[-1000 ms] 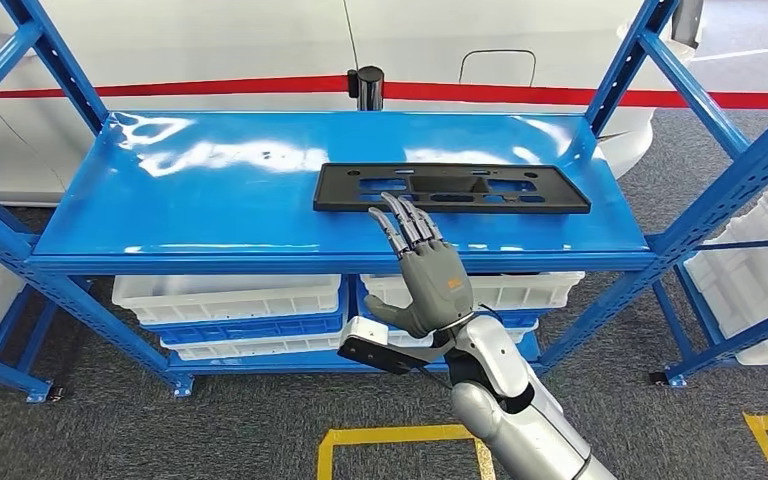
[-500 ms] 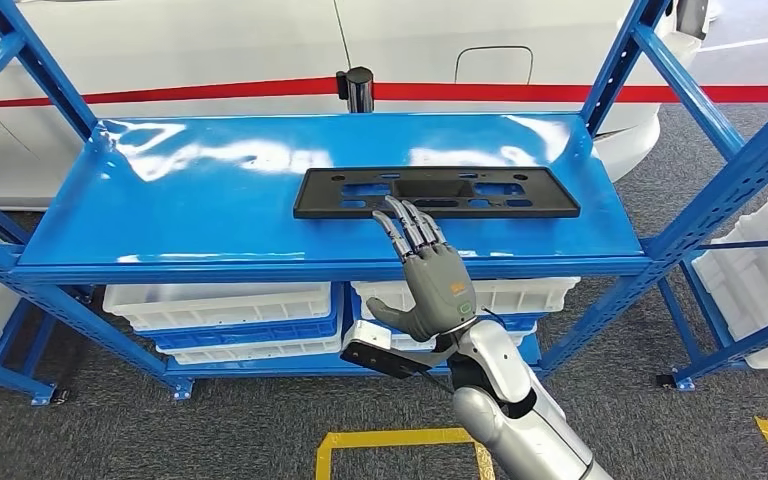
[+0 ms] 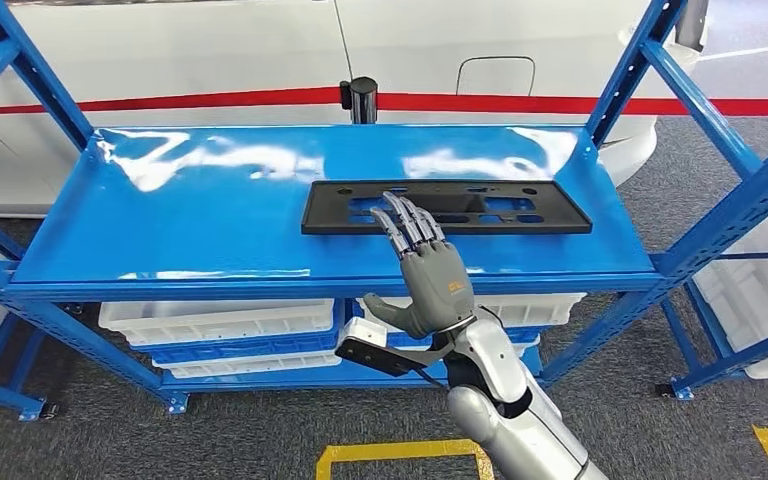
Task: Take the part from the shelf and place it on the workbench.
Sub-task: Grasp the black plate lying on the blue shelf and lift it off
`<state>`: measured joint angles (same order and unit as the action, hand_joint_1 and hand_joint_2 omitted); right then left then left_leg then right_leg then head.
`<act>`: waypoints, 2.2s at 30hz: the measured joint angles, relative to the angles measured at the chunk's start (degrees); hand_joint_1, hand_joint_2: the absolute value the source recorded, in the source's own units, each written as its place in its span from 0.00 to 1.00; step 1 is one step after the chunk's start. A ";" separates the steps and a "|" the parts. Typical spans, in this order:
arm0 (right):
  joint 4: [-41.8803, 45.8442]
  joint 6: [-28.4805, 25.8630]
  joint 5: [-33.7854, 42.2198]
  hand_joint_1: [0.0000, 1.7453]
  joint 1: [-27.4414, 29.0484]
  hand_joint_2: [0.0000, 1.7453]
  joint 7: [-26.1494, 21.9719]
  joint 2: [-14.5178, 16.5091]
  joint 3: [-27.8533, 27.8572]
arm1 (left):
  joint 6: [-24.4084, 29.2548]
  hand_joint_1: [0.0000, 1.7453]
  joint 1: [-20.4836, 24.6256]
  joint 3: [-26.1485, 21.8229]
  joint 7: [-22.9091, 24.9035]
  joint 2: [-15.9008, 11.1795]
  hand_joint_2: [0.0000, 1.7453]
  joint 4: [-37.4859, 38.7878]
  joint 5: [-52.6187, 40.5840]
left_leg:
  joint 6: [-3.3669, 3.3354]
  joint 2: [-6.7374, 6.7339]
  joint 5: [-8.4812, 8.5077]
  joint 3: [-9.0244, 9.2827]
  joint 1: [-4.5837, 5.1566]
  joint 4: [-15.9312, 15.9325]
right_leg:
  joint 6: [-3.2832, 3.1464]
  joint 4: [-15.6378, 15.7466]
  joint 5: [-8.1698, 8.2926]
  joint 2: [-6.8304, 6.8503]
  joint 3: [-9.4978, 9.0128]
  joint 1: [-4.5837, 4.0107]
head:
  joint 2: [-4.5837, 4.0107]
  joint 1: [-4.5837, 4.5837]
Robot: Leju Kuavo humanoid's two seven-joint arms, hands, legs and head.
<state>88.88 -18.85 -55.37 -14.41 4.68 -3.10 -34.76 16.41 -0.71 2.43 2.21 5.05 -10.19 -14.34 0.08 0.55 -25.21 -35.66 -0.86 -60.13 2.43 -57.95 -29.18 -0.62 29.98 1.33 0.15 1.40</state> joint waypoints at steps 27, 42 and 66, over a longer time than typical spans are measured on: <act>-2.52 -0.55 -10.09 0.00 -0.36 1.00 4.89 -0.07 2.50 | 0.38 0.00 -0.08 0.93 0.45 0.30 0.00 0.07 -1.09 | 1.62 -0.21 -0.41 -0.11 -0.62 -1.21 | -1.13 -0.20 2.16 -0.03 1.66 -0.07 | 0.00 0.32; -6.67 3.23 -12.25 0.00 -0.74 1.00 7.12 -0.29 3.81 | 0.78 0.00 -0.03 1.04 0.57 0.44 0.00 0.08 -2.35 | -0.84 0.33 -1.43 1.47 0.15 0.33 | 0.89 -2.87 3.58 0.41 6.37 -0.44 | 0.00 0.04; -17.22 7.04 -21.38 1.00 -2.69 1.00 14.92 -1.12 7.43 | 0.75 0.00 0.01 1.09 1.69 0.43 0.00 0.01 -2.91 | -1.77 -0.36 -1.05 2.38 -0.14 1.06 | -0.75 -11.90 -2.94 0.17 8.16 -0.55 | 0.00 -0.20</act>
<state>71.66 -11.81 -76.76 -17.10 19.61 -4.22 -27.34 17.16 -0.70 3.52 3.90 5.48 -10.19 -17.25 -1.69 0.19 -26.25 -33.28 -1.00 -59.07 1.67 -69.85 -32.12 -0.46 38.14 0.78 0.15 1.20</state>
